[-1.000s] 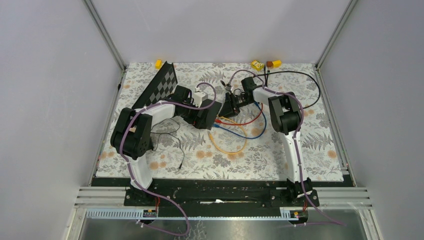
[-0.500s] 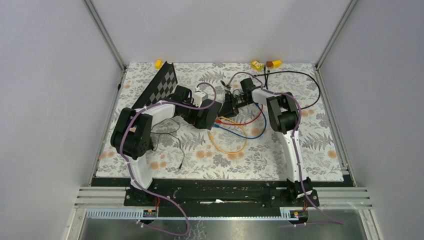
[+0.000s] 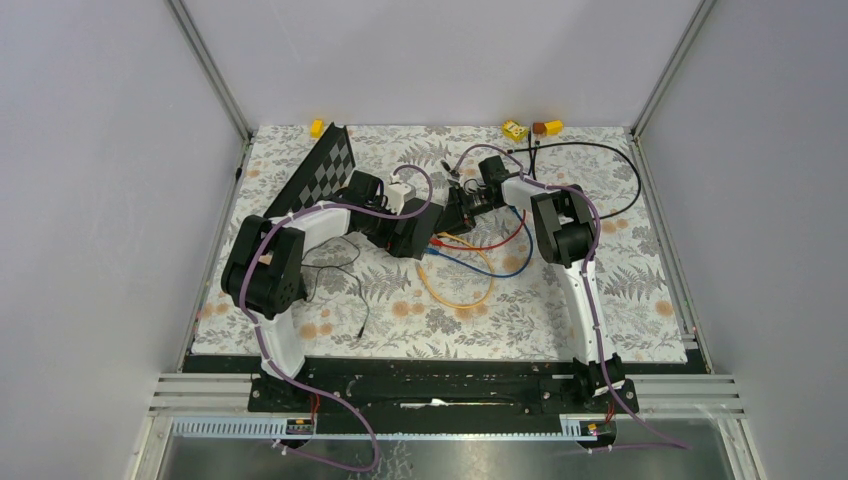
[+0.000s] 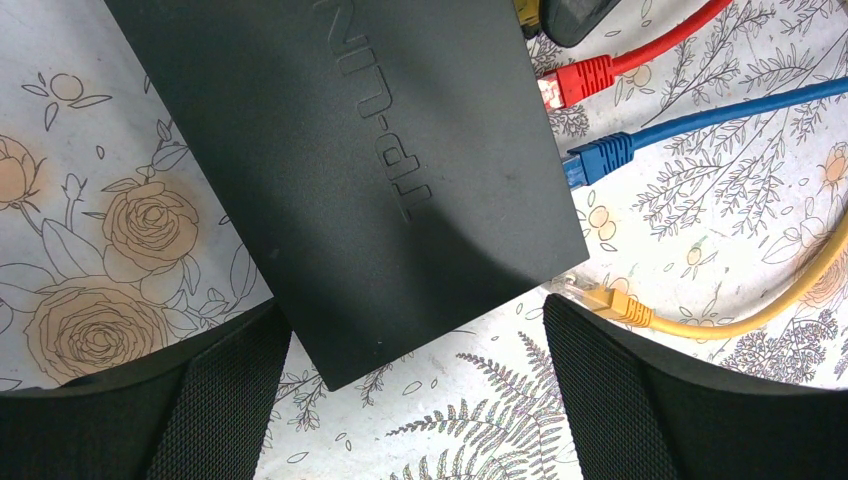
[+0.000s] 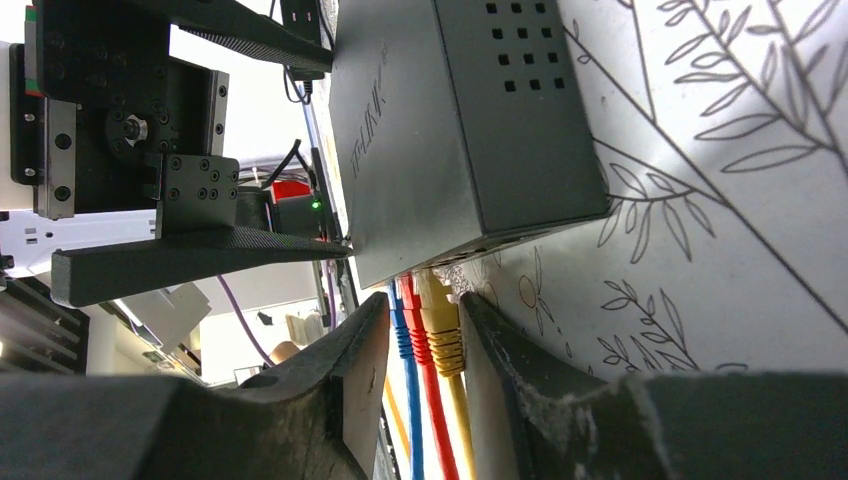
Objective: Pull the plug from the switch port
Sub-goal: Pull the connector from the switch port.
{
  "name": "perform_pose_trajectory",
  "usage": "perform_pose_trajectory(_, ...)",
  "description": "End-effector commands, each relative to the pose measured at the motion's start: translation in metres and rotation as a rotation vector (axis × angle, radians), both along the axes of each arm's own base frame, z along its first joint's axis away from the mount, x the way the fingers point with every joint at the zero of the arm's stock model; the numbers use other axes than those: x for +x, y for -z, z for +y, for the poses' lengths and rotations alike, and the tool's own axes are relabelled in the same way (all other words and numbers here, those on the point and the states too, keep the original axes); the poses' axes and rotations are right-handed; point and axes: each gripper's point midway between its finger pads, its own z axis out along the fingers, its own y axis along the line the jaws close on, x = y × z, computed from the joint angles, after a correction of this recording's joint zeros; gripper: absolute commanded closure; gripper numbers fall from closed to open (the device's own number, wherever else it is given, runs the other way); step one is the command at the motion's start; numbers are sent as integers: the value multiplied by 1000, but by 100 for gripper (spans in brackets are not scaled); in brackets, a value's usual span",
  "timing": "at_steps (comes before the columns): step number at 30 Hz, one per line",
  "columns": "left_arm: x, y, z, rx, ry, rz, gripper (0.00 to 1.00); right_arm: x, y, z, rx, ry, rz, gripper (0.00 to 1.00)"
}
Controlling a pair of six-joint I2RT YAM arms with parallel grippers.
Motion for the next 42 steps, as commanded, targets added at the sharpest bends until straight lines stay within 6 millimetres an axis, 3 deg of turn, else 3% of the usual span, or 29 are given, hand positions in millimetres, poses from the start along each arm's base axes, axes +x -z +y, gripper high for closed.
perform_pose_trajectory(1,-4,4,-8,-17,29,12,4,-5,58,5,-146,-1,-51,60)
perform_pose_trajectory(13,-5,4,-7,-6,29,6,4,-2,66,2,-200,31,-32,64)
perform_pose_trajectory(29,-6,5,-7,4,33,3,4,3,64,5,-195,38,-26,63)
perform_pose_trajectory(42,-7,5,-7,6,35,0,4,1,62,6,-177,22,-38,68)
